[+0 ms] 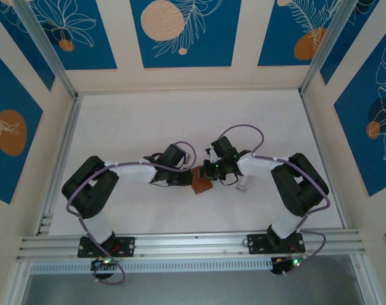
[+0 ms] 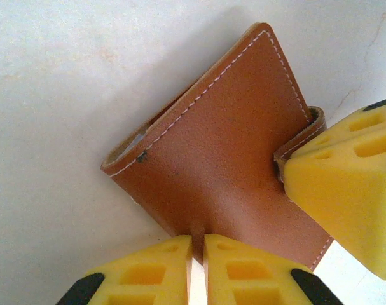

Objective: Put the credit cards into the card holder
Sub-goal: Press the button on the card holder, then reset both arms

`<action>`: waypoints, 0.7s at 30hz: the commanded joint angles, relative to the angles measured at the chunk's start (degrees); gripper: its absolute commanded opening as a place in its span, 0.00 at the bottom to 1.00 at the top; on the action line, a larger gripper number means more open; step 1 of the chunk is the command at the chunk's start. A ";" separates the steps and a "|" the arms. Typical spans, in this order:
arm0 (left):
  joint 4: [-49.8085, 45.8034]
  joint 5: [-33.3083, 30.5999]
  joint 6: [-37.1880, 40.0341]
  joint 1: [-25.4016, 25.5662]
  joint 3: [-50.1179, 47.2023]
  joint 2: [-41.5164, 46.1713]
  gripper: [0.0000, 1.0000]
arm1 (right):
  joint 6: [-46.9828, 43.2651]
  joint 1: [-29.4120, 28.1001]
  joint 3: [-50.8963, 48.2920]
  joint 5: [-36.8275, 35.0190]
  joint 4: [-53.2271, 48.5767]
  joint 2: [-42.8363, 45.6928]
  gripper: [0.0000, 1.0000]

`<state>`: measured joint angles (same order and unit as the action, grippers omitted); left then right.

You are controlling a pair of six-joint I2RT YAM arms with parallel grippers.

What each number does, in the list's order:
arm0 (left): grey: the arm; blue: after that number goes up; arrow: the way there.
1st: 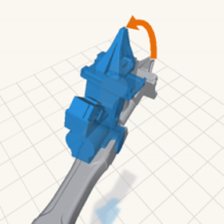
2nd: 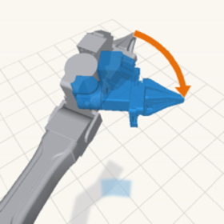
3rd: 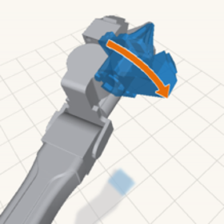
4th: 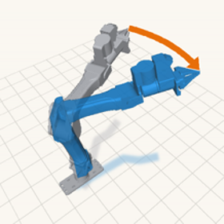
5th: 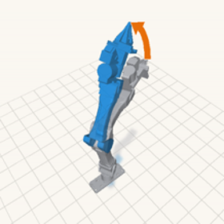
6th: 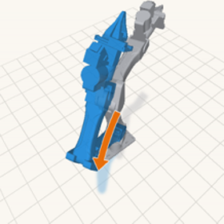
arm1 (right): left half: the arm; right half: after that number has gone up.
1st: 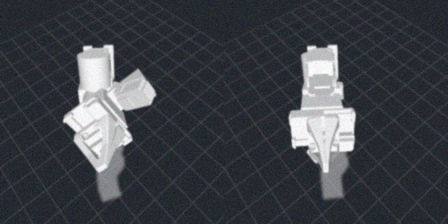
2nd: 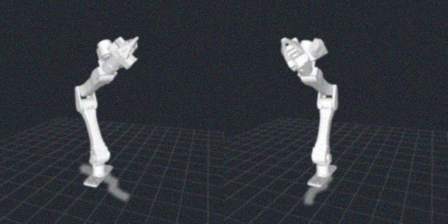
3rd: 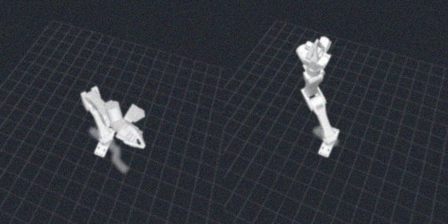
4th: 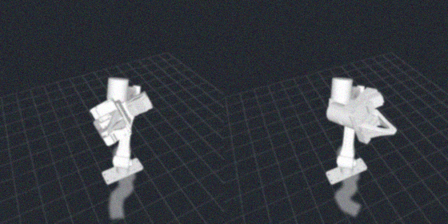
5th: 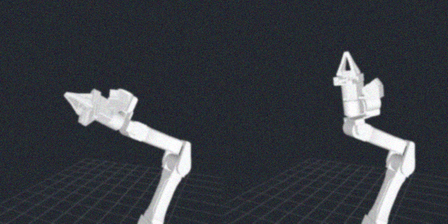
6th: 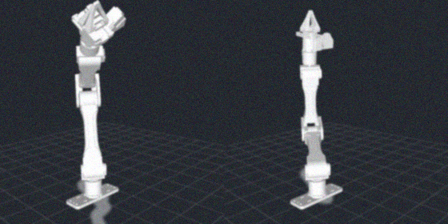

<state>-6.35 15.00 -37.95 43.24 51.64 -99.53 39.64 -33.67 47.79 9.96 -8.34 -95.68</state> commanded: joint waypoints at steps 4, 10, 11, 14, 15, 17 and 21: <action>-0.78 -1.89 1.89 -0.21 3.38 -1.42 0.14 | 0.13 -1.39 -1.67 -7.34 -5.88 1.37 0.00; -4.28 -4.23 4.21 -2.82 4.46 7.25 0.30 | -1.68 -1.25 2.72 -14.28 -10.97 9.89 0.47; -4.86 -5.43 4.90 -3.46 4.06 9.50 0.37 | -2.07 -1.07 3.45 -15.57 -11.85 11.23 0.57; -6.28 -9.43 7.10 -5.20 2.06 17.70 0.57 | -3.22 -0.46 4.46 -19.54 -14.02 15.96 1.00; -6.48 -10.92 7.76 -5.95 0.76 20.79 0.65 | -3.46 -0.09 4.51 -21.34 -14.77 17.99 0.99; -7.02 -15.10 8.64 -7.40 -2.04 27.09 0.77 | -4.44 1.29 3.50 -23.97 -15.20 22.67 0.99; -8.33 -31.85 13.64 -9.19 -8.69 39.57 1.00 | -7.02 5.84 0.48 -36.66 -17.09 31.58 0.99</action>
<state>-10.96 -3.03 -29.12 35.05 47.35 -64.93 35.20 -30.44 50.11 -14.39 -21.39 -68.99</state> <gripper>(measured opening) 0.983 0.993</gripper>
